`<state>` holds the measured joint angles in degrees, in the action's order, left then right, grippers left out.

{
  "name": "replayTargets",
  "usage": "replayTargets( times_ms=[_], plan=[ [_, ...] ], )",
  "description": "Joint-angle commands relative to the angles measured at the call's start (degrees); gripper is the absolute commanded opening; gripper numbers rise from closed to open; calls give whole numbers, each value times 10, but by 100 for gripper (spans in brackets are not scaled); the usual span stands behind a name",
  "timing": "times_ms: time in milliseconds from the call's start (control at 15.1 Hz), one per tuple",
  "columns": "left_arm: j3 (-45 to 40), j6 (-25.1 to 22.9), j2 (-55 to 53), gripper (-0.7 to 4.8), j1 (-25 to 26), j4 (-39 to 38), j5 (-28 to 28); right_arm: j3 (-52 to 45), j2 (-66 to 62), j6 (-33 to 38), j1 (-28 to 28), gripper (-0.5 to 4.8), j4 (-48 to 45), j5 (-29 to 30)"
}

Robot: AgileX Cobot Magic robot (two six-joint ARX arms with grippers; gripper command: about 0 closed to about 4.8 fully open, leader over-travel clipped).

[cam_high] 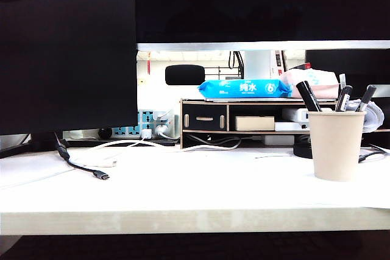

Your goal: Pick up the marker and insert it into the paper cup.

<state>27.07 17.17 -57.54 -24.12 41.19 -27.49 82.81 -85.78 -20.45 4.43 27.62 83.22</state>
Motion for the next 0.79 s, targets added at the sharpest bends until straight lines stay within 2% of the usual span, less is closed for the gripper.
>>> replayTargets(
  times_ms=[66,265,331,463,530,596,794],
  plan=[
    [1,45,4,-5,2,9,59,2,94,23,-20,-7,104,-174],
    [1,44,14,-5,2,9,58,0,198,104,-57,-7,127,-393],
    [1,45,15,-5,2,8,56,0,251,160,-83,-7,121,-518],
    [1,45,15,-5,2,10,55,-2,298,166,-131,-7,129,-654],
    [1,45,15,-5,2,9,44,-15,319,167,-155,-7,122,-682],
    [1,45,15,-5,2,9,25,-52,350,208,-172,-7,102,-707],
    [1,45,15,-5,2,-6,2,-170,427,273,-172,-7,50,-707]
  ],
)
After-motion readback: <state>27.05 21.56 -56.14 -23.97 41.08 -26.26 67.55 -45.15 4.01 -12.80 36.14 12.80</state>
